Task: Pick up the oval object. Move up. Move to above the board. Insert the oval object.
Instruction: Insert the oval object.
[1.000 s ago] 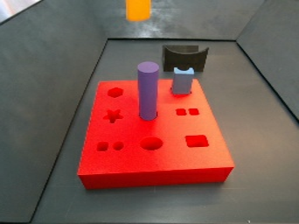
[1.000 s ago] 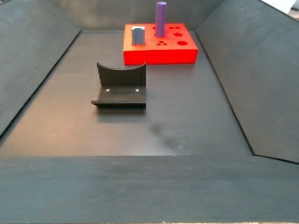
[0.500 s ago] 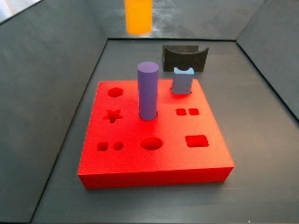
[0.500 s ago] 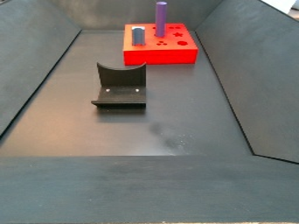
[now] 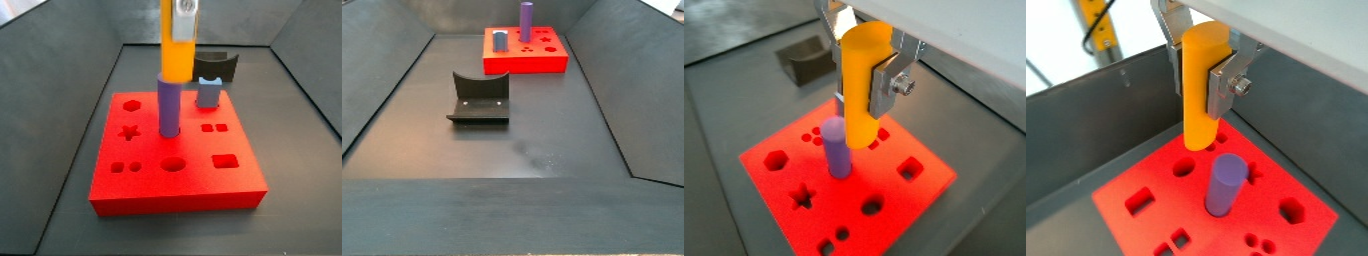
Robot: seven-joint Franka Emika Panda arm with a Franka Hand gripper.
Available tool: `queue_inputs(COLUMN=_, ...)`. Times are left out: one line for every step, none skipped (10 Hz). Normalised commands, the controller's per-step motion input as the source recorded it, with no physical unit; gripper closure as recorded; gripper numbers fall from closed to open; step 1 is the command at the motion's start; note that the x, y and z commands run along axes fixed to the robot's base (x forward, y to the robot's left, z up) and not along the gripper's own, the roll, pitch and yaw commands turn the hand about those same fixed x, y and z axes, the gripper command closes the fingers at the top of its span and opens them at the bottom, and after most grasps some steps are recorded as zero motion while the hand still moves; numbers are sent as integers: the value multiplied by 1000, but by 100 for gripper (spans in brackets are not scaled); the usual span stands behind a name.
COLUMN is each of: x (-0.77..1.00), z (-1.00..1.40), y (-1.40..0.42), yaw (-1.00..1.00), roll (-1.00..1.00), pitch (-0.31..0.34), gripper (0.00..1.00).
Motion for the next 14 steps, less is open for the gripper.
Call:
queue_inputs(x=34, z=-369, y=-466, yaw=-669, roll=0, pitch=0, gripper=100)
queue_inputs(x=117, z=-506, y=-474, yaw=-597, roll=0, pitch=37, gripper=100)
queue_inputs(x=354, z=-663, y=-466, yaw=-469, roll=66, pitch=0, gripper=100)
queue_inputs(x=497, z=-606, y=-237, yaw=-283, roll=47, pitch=0, gripper=100)
queue_inputs(x=297, z=-609, y=-129, yaw=0, roll=50, pitch=10, gripper=100)
queue_inputs(x=103, z=-511, y=-126, yaw=0, roll=101, pitch=147, gripper=100)
queue_inputs(x=0, z=-463, y=-63, yaw=0, roll=51, pitch=119, gripper=100)
queue_inputs(x=0, z=-434, y=0, yaw=0, roll=0, pitch=53, gripper=100)
queue_inputs(x=-109, z=-406, y=0, yaw=89, roll=0, pitch=57, gripper=100)
queue_inputs(x=-160, z=-380, y=0, yaw=206, roll=0, pitch=67, gripper=100)
queue_inputs(x=-129, z=-363, y=0, yaw=354, roll=0, pitch=21, gripper=100)
queue_inputs(x=-89, z=-331, y=0, yaw=323, roll=0, pitch=3, gripper=100)
queue_inputs(x=0, z=-289, y=0, yaw=191, roll=0, pitch=0, gripper=100)
queue_inputs(x=117, z=-209, y=0, yaw=-89, roll=-40, pitch=-26, gripper=100)
